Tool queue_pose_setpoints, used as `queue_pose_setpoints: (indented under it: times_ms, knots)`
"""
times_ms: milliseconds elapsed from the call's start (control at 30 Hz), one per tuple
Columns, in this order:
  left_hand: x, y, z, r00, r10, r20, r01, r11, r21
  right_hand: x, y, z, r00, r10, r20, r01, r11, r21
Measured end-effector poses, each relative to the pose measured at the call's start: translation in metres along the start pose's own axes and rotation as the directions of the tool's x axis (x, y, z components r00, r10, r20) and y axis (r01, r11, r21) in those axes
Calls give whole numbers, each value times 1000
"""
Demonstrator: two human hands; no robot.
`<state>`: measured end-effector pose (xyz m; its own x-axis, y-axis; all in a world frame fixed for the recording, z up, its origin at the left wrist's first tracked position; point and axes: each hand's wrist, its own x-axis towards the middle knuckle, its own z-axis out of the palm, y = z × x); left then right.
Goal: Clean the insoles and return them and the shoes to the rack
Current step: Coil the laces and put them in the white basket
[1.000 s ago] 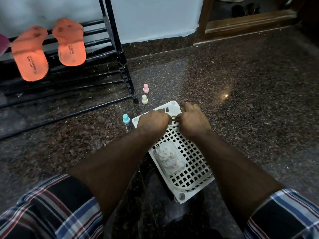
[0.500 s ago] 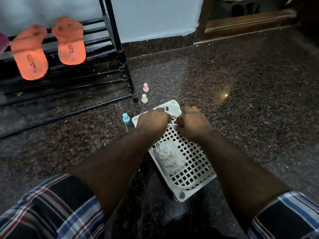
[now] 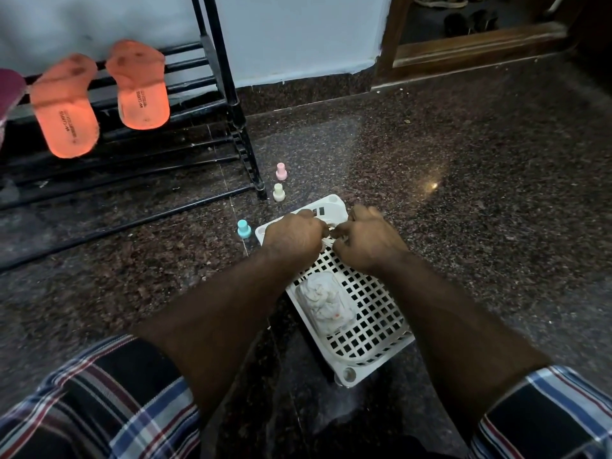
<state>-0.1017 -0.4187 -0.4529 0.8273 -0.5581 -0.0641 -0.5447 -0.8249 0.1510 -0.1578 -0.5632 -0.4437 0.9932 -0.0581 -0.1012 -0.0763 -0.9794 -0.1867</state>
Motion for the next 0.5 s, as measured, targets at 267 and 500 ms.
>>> queue_pose_setpoints:
  times_ms: [267,500]
  knots:
    - [-8,-3,-8,999,16,-52,-22,993,-117,4,1,0,999,25,-40,-23,999,49]
    - [-47,-25,-23,950,-174,-260,65,922,-381,1,-1,-15,950,174,-259,-86,944,320]
